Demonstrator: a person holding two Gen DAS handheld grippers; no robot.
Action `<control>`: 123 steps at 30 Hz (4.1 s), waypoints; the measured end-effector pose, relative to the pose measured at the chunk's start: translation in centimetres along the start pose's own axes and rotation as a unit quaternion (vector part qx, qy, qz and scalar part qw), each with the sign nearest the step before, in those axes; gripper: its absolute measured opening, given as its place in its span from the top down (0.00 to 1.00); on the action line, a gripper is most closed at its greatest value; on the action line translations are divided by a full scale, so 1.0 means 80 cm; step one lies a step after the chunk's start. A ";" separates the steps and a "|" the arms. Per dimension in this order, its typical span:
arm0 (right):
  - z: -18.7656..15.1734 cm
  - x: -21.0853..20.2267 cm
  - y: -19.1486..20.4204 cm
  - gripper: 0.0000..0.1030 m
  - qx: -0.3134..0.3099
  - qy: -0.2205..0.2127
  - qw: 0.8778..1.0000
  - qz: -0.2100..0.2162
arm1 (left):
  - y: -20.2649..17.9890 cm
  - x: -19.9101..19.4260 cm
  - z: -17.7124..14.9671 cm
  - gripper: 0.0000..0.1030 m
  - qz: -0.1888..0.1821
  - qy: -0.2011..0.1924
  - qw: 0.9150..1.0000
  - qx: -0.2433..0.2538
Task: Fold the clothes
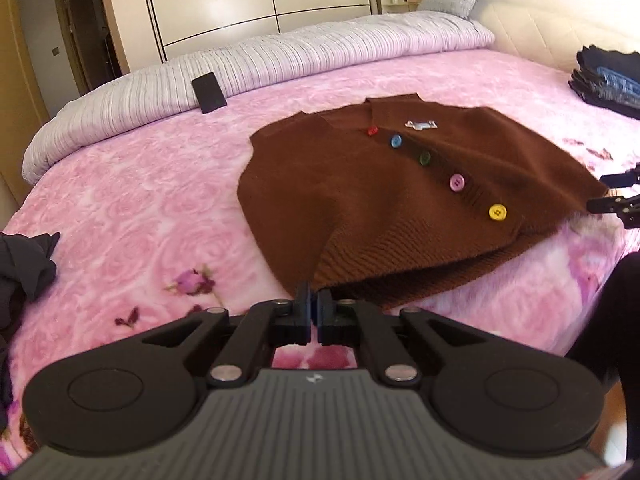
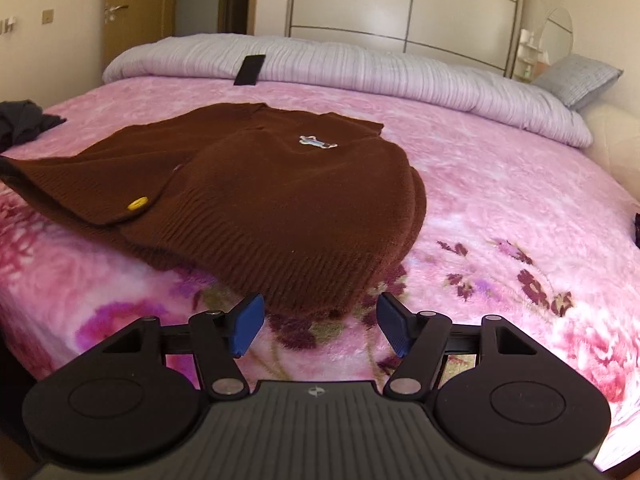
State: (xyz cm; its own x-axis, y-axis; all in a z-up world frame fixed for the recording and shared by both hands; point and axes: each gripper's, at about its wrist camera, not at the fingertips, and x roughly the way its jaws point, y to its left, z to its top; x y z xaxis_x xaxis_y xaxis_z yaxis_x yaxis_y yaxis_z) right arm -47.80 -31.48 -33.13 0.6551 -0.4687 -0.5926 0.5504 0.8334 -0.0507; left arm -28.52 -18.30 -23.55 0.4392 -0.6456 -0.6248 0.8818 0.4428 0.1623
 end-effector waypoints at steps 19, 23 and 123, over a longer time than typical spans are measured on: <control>-0.001 0.013 0.009 0.18 -0.031 -0.003 0.999 -0.013 | 0.004 0.017 0.006 0.98 0.003 0.023 1.000 0.007; -0.002 0.007 -0.006 0.19 -0.037 -0.002 0.998 -0.048 | 0.005 0.019 0.000 0.98 0.001 0.024 1.000 0.006; -0.009 -0.065 -0.012 0.32 -0.006 -0.038 0.995 -0.091 | 0.025 -0.031 -0.052 0.87 0.015 0.037 0.997 0.061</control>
State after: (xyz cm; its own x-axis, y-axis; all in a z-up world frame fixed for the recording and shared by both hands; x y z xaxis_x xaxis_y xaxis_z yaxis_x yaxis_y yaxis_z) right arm -52.11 -29.60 -30.57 0.5821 -0.6333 -0.5099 0.6578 0.7354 -0.1624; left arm -28.57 -13.20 -24.85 0.4554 -0.5829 -0.6729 0.8848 0.3798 0.2699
